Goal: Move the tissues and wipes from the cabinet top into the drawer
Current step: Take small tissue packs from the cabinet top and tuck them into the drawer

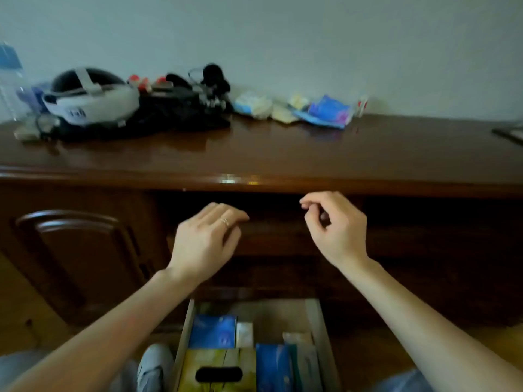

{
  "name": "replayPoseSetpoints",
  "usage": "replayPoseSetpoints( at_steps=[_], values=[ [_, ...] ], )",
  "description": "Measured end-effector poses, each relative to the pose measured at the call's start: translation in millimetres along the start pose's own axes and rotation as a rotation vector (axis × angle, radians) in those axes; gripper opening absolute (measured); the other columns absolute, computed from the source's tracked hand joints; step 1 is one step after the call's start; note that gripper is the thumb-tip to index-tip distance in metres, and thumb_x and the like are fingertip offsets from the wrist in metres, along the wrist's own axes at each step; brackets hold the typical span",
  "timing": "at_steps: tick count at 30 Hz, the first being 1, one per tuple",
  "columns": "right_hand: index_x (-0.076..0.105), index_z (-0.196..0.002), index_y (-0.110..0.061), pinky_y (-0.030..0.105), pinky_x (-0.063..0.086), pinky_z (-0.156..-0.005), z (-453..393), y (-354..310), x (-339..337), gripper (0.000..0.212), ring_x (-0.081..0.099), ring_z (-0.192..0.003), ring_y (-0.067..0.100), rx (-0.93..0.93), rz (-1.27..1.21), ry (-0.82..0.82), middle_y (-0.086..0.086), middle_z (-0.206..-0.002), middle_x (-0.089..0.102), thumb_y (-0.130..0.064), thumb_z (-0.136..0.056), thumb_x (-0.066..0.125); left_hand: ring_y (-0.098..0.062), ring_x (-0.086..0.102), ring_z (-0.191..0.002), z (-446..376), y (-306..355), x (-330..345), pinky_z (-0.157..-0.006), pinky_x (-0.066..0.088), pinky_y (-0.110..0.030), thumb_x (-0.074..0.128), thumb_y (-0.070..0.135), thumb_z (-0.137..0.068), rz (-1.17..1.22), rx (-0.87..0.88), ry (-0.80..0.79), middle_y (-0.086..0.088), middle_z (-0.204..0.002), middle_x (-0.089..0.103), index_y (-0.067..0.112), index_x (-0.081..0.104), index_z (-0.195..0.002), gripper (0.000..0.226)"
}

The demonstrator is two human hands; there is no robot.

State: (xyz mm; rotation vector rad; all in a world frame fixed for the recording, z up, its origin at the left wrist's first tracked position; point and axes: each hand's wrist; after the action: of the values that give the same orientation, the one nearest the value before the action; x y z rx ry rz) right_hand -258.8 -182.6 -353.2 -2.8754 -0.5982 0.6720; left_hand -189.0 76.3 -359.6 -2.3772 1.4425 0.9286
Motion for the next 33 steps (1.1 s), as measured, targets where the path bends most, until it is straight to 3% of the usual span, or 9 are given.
replayPoseSetpoints(
  at_steps=[3,6,8,12,16,20,23,26,33],
  values=[
    [0.067,-0.122,-0.028,0.025,0.052,-0.086,-75.5,5.7,-10.8,0.026,0.059,-0.11,0.006,0.1,0.192,-0.149,-0.014,-0.117,0.069,-0.027,-0.097,0.058,-0.014,0.063,-0.097,-69.3,-5.1,-22.9,-0.067,0.054,-0.029,0.058,0.016,-0.094,-0.092,0.001,0.095,0.005,-0.099,0.07,0.017,0.071,-0.104,0.016],
    [0.053,-0.144,-0.027,0.04,0.043,-0.106,-106.5,22.2,-3.1,0.047,0.048,-0.136,0.019,0.32,0.343,-0.635,-0.007,-0.148,0.054,-0.048,-0.103,0.047,-0.019,0.062,-0.104,-114.0,-19.8,-19.3,-0.066,0.056,-0.037,0.062,0.018,-0.092,-0.139,-0.135,-0.044,0.003,-0.107,0.069,0.018,0.071,-0.107,0.018],
    [0.055,-0.143,-0.025,0.04,0.043,-0.105,-108.7,31.5,5.2,0.056,0.049,-0.134,0.02,0.322,0.425,-0.772,-0.005,-0.146,0.056,-0.059,-0.103,0.037,-0.018,0.059,-0.108,-132.5,-34.4,-5.8,-0.069,0.055,-0.035,0.06,0.023,-0.093,-0.159,-0.19,-0.145,0.005,-0.114,0.067,0.022,0.07,-0.113,0.022],
    [0.07,-0.109,-0.031,0.035,0.051,-0.078,-133.2,54.4,18.3,0.05,0.067,-0.097,0.015,0.141,0.561,-0.666,-0.009,-0.102,0.071,-0.063,-0.098,0.033,-0.015,0.056,-0.114,-169.6,-64.9,30.4,-0.072,0.049,-0.031,0.058,0.032,-0.094,-0.171,-0.243,-0.242,0.006,-0.123,0.061,0.028,0.064,-0.122,0.029],
    [0.067,-0.092,-0.033,0.029,0.042,-0.056,-168.5,85.6,42.6,0.032,0.06,-0.066,0.006,0.23,0.517,-0.669,-0.012,-0.072,0.062,-0.051,-0.101,0.042,-0.018,0.052,-0.12,-209.2,-89.9,74.9,-0.08,0.05,-0.034,0.058,0.034,-0.094,-0.143,-0.266,-0.331,0.004,-0.129,0.056,0.028,0.057,-0.13,0.036],
    [0.067,-0.109,-0.034,0.028,0.044,-0.057,-211.8,134.1,90.7,0.02,0.062,-0.077,0.009,0.265,0.495,-0.543,-0.011,-0.093,0.071,-0.04,-0.1,0.051,-0.02,0.046,-0.127,-246.5,-109.4,129.8,-0.098,0.045,-0.037,0.054,0.035,-0.095,-0.171,-0.185,-0.325,0.001,-0.135,0.054,0.026,0.053,-0.137,0.043],
    [0.061,-0.128,-0.026,0.039,0.05,-0.087,-256.8,181.8,137.0,0.031,0.058,-0.117,0.023,0.191,0.54,-0.524,0.001,-0.125,0.067,-0.032,-0.099,0.052,-0.025,0.031,-0.143,-278.9,-124.0,169.9,-0.119,0.025,-0.042,0.05,0.038,-0.093,-0.279,-0.084,-0.262,-0.003,-0.145,0.048,0.023,0.052,-0.141,0.05],
    [0.049,-0.143,-0.024,0.044,0.04,-0.105,-304.7,231.2,180.0,0.047,0.048,-0.131,0.03,0.172,0.638,-0.621,0.007,-0.143,0.057,-0.032,-0.097,0.052,-0.029,0.008,-0.154,-306.3,-137.6,208.0,-0.124,0.002,-0.053,0.044,0.046,-0.09,-0.357,-0.058,-0.236,-0.009,-0.16,0.031,0.024,0.044,-0.147,0.061],
    [0.023,-0.157,-0.025,0.059,0.03,-0.111,-332.1,333.9,246.5,0.089,0.044,-0.137,0.042,0.821,0.611,-0.843,0.017,-0.155,0.042,-0.081,-0.089,0.032,-0.031,0.0,-0.154,-343.2,-167.3,257.9,-0.118,-0.004,-0.066,0.035,0.057,-0.091,-0.364,-0.212,-0.314,-0.01,-0.163,0.02,0.029,0.032,-0.153,0.068]
  ],
)
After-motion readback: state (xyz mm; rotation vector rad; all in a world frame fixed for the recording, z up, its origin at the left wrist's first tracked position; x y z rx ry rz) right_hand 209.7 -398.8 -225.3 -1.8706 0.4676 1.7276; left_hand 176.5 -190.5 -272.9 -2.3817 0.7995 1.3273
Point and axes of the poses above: each hand's wrist, its own z-axis away from the middle knuckle, its own x-axis out of the palm, y = z × x
